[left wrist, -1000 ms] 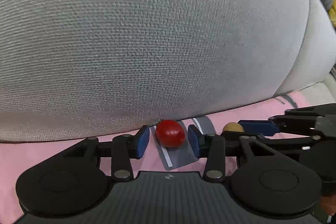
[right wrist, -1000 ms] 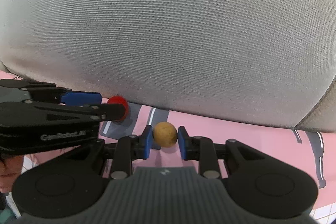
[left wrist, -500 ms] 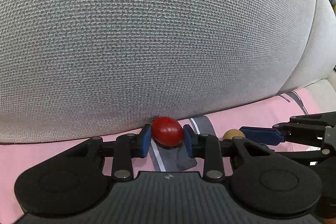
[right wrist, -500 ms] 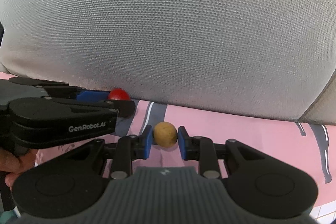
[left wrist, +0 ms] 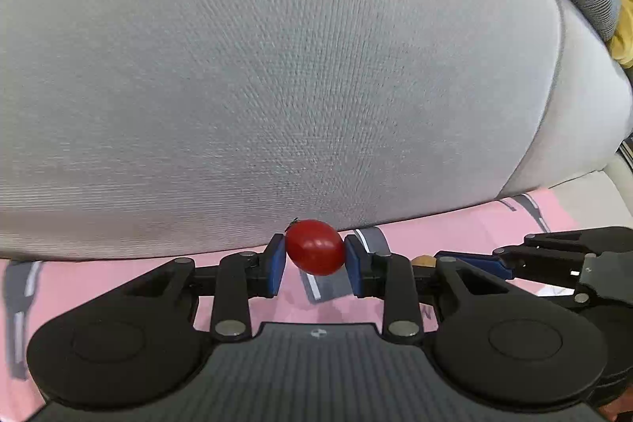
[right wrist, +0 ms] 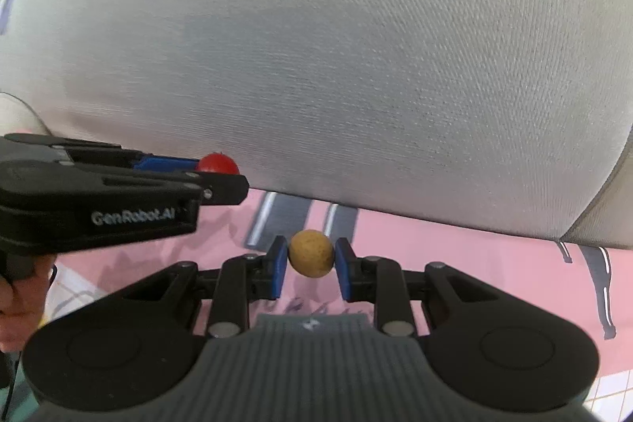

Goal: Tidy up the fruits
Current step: 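Lift the tomato and brown ball and carry both over the green colander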

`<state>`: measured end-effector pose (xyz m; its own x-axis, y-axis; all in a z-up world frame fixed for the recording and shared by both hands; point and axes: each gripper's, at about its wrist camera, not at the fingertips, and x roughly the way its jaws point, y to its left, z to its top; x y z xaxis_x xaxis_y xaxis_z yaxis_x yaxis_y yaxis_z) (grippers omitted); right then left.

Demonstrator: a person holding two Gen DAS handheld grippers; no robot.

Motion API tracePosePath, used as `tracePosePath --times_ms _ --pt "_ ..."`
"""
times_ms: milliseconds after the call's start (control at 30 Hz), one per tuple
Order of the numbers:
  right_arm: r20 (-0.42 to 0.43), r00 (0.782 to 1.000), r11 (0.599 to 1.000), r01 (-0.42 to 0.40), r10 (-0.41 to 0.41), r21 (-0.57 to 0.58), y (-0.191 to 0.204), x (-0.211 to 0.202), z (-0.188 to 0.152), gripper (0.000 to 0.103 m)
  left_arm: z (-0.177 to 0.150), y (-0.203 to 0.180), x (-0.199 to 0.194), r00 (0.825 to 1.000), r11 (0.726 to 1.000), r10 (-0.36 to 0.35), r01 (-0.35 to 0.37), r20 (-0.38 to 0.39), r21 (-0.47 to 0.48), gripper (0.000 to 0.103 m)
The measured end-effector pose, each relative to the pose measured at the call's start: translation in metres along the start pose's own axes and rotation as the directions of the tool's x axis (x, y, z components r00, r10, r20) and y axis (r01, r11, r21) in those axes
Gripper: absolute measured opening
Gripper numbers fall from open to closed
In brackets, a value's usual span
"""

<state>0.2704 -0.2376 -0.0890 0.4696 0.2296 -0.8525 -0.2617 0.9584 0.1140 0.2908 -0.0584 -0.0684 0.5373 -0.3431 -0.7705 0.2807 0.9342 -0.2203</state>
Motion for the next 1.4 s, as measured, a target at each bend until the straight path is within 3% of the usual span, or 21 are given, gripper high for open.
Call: tracePosePath --times_ms 300,700,1167,1400 --pt "0.071 0.997 1.0 -0.015 0.015 0.007 0.015 -0.06 -0.027 0.023 -0.017 -0.032 -0.064 0.999 0.998 -0.012 0.01 0.041 0.054 0.035" --pt "0.111 0.994 0.997 0.011 -0.02 0.082 0.006 -0.135 -0.097 0.023 -0.057 -0.091 -0.125 0.995 0.99 -0.078 0.07 0.059 0.122 0.035" --pt "0.096 0.994 0.989 0.045 -0.059 0.141 -0.017 -0.174 -0.167 0.023 -0.105 -0.14 -0.132 0.974 0.951 -0.224 0.227 -0.039 0.212 0.035" --pt "0.047 0.998 0.986 0.038 -0.046 0.164 -0.026 -0.166 -0.19 0.023 -0.125 -0.146 -0.111 0.963 0.941 -0.226 0.255 -0.147 0.224 0.035"
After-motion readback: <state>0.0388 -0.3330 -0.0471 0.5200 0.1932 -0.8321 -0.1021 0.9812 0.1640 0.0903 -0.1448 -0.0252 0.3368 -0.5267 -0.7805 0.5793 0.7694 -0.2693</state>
